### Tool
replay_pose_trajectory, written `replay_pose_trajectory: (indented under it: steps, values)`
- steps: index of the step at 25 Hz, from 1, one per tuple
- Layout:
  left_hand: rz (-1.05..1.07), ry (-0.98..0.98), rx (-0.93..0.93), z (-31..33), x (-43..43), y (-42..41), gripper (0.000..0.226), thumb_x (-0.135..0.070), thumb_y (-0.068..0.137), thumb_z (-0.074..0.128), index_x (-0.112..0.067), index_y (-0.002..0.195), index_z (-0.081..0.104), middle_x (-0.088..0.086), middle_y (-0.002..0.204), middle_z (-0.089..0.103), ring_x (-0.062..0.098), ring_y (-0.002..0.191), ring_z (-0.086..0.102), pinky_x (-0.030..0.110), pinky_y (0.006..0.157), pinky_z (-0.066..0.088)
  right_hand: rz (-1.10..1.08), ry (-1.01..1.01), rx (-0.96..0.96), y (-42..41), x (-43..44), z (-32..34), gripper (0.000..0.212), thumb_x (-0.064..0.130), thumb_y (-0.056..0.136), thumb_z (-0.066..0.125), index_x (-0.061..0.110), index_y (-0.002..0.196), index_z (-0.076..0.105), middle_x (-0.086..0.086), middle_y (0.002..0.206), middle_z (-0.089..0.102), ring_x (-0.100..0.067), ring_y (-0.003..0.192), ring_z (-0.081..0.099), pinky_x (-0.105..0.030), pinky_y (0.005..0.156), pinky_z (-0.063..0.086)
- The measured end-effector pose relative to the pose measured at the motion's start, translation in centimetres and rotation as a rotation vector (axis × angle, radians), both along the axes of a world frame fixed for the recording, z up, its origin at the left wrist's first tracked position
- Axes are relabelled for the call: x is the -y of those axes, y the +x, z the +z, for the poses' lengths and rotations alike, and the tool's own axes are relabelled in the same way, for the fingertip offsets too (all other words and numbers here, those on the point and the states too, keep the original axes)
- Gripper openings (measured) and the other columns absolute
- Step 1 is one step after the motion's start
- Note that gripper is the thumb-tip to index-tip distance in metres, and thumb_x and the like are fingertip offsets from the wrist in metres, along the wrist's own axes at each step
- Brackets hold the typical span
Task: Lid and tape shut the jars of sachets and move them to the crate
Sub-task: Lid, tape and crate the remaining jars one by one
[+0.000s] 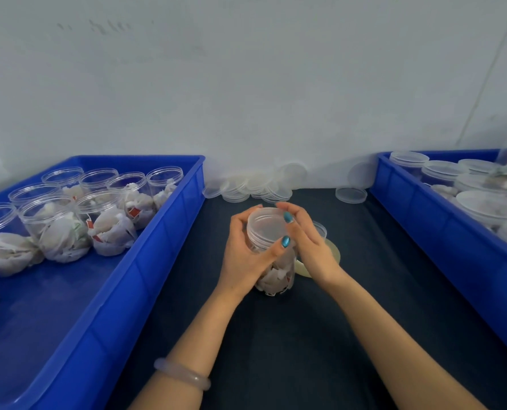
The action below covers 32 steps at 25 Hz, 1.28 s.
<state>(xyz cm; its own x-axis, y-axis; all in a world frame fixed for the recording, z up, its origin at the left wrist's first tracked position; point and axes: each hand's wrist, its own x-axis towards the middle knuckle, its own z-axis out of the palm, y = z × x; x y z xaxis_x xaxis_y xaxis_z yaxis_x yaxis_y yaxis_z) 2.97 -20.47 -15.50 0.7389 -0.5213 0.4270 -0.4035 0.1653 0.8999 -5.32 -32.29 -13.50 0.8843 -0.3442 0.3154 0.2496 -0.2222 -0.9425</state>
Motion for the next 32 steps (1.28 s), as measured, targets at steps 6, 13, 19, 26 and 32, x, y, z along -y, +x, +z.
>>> replay_pose_trajectory:
  steps: [6,13,19,26,32]
  values:
    - [0.058,0.0,0.002,0.1,0.0,-0.1,0.082,-0.058,0.054,0.084,-0.023,0.12,0.048,-0.008,0.117,0.062,0.002,0.106,0.063,0.023,0.086,0.054,0.089,0.03,-0.029,-0.3,0.3,-1.4,0.082,0.064,0.073,0.071,0.035,0.141,0.035,0.016,0.133,0.054,-0.004,0.126,0.053,-0.02,0.097,0.048]
    - [0.034,0.031,0.003,0.0,0.1,0.0,0.08,-0.057,0.051,0.085,-0.031,0.113,0.042,-0.014,0.115,0.059,-0.002,0.107,0.061,0.018,0.084,0.053,0.034,-0.17,-0.065,0.0,1.2,-3.3,0.101,0.008,0.066,0.09,0.027,0.145,0.03,0.01,0.138,0.05,0.0,0.129,0.048,-0.021,0.105,0.044]
    - [0.16,0.089,0.238,0.1,-0.1,-0.7,0.077,-0.056,0.067,0.077,-0.029,0.133,0.047,-0.014,0.124,0.058,0.004,0.116,0.057,0.022,0.092,0.051,-0.058,-0.144,0.035,0.0,0.0,-4.1,0.083,0.021,0.07,0.087,0.025,0.139,0.042,0.009,0.133,0.059,-0.012,0.127,0.055,-0.04,0.105,0.048]
    - [0.323,0.016,0.196,-0.1,0.7,-2.1,0.068,-0.055,0.061,0.082,-0.025,0.113,0.05,-0.007,0.119,0.054,0.002,0.115,0.053,0.014,0.09,0.045,-0.207,-0.201,0.135,0.5,-2.3,-4.0,0.07,0.024,0.07,0.083,0.033,0.129,0.046,0.012,0.123,0.062,-0.01,0.114,0.063,-0.039,0.091,0.055]
    - [-0.189,-0.012,-0.103,0.7,-0.8,-0.2,0.081,-0.065,0.065,0.079,-0.019,0.127,0.055,-0.003,0.121,0.067,0.019,0.113,0.066,0.043,0.095,0.055,0.157,-0.002,-0.025,-1.2,0.9,-2.4,0.061,0.021,0.07,0.081,0.021,0.126,0.056,0.004,0.115,0.072,-0.014,0.11,0.067,-0.026,0.091,0.053]
